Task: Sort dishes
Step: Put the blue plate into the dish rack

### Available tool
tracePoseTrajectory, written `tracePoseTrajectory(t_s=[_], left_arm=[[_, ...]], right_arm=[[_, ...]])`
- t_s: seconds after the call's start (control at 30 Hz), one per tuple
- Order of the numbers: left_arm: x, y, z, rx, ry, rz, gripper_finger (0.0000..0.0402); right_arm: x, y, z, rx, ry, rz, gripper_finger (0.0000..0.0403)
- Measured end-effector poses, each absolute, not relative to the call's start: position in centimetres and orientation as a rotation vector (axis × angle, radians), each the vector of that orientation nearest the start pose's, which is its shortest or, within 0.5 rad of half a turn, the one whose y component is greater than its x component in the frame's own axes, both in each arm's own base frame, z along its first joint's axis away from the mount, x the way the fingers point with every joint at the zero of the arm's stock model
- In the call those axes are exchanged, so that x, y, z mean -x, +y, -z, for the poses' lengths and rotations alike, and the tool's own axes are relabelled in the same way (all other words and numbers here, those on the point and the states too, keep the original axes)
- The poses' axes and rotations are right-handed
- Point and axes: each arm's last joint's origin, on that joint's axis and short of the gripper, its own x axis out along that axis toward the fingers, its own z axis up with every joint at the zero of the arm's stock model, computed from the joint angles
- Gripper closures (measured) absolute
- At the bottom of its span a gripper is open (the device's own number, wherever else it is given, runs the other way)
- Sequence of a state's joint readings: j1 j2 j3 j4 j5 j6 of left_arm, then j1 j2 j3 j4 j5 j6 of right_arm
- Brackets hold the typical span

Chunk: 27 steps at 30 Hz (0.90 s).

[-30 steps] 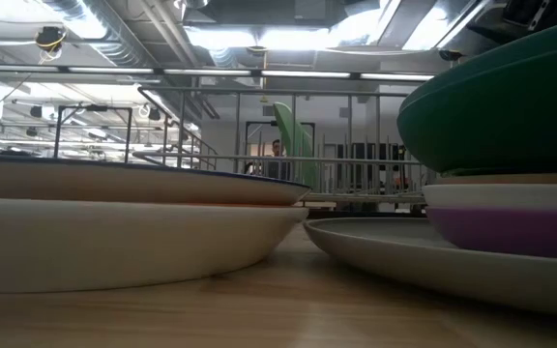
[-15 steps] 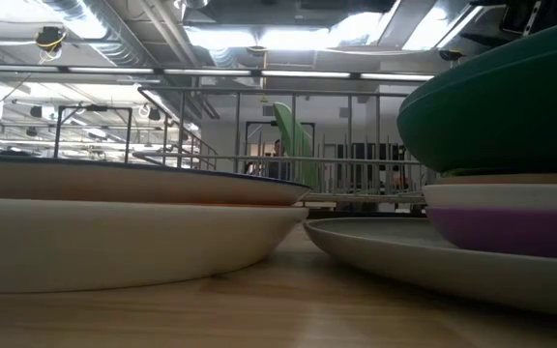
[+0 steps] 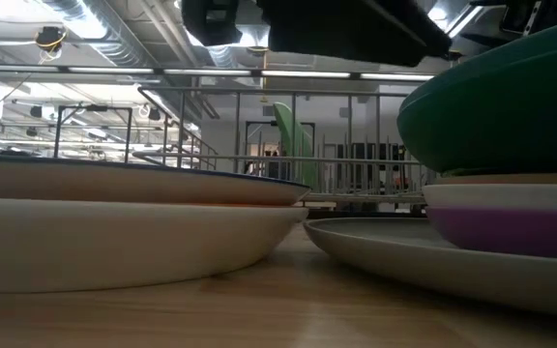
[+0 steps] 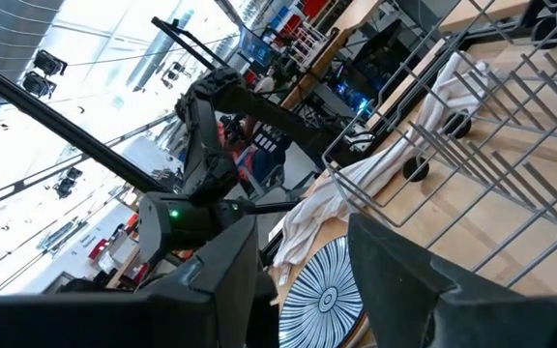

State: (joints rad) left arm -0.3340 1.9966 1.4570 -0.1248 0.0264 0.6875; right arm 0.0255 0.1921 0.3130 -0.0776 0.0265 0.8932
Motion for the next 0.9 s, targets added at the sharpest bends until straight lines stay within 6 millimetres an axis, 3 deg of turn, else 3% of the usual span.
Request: tracePoseTrajectory(t_s=[0.7, 0.9], left_arm=[[-42.2, -14.6, -18.6, -0.917, 0.589, 0.649, 0.0238], [-42.2, -14.4, -18.6, -0.938, 0.589, 0.654, 0.0284]], right_arm=[[-9.3, 0.2, -24.7, -0.894, -0.040, -0.018, 0.0237], [-9.3, 0.2, -24.7, -0.894, -0.040, -0.018, 0.0237]])
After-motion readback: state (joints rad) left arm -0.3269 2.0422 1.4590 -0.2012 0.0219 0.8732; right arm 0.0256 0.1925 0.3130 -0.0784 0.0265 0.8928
